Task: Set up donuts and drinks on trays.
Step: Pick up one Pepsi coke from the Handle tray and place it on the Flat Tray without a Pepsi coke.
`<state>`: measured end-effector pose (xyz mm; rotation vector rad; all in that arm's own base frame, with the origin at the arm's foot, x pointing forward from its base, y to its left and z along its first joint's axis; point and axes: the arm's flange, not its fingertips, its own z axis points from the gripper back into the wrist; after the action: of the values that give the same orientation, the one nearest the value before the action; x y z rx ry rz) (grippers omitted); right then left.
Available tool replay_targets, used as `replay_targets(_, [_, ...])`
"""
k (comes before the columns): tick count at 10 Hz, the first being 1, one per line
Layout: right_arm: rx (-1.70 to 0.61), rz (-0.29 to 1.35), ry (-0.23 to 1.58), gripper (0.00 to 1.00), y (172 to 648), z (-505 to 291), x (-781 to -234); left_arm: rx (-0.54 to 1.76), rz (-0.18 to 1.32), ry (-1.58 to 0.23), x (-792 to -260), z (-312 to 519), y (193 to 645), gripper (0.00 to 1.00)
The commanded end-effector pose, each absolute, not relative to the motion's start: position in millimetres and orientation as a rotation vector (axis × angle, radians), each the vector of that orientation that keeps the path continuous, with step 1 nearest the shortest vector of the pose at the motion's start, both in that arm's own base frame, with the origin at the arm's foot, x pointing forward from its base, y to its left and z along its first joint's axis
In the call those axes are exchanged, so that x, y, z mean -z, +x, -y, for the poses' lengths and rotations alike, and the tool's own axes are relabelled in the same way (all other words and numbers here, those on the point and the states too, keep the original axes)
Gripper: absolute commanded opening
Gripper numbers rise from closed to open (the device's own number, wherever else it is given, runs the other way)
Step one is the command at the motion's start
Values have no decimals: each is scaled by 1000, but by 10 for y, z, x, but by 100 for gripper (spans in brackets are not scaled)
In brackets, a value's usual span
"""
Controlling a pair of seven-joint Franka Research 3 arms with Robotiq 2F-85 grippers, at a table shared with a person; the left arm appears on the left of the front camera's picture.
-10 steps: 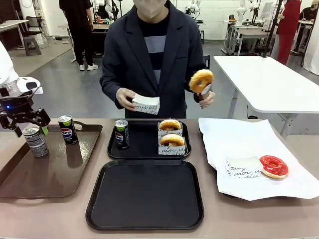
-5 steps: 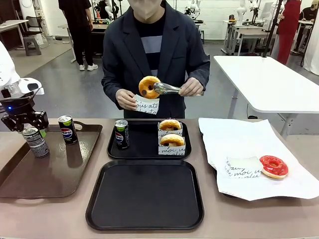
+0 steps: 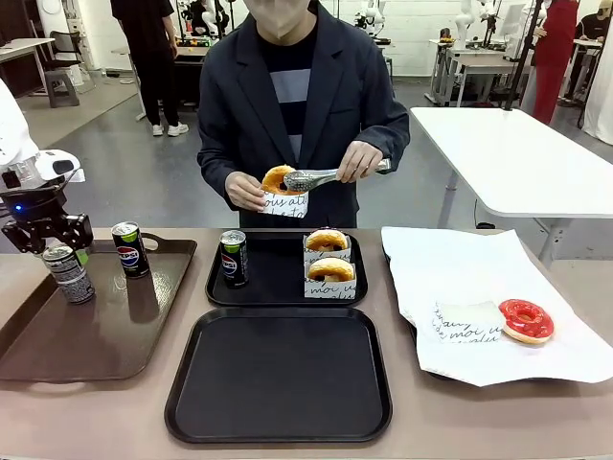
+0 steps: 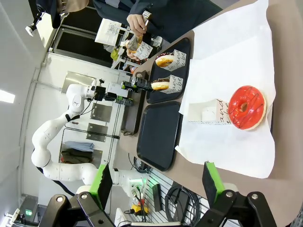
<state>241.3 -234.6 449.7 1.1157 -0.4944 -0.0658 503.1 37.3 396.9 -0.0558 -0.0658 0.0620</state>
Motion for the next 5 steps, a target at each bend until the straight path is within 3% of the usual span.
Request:
replay_targets(1, [55,523,1135,100,2440,2359,-4513,4,61,12,-4430,-316,4825,0])
replay_targets(5, [55,523,1135,100,2440,2359,-4513,109,121,62,-5189,-283,4155,0])
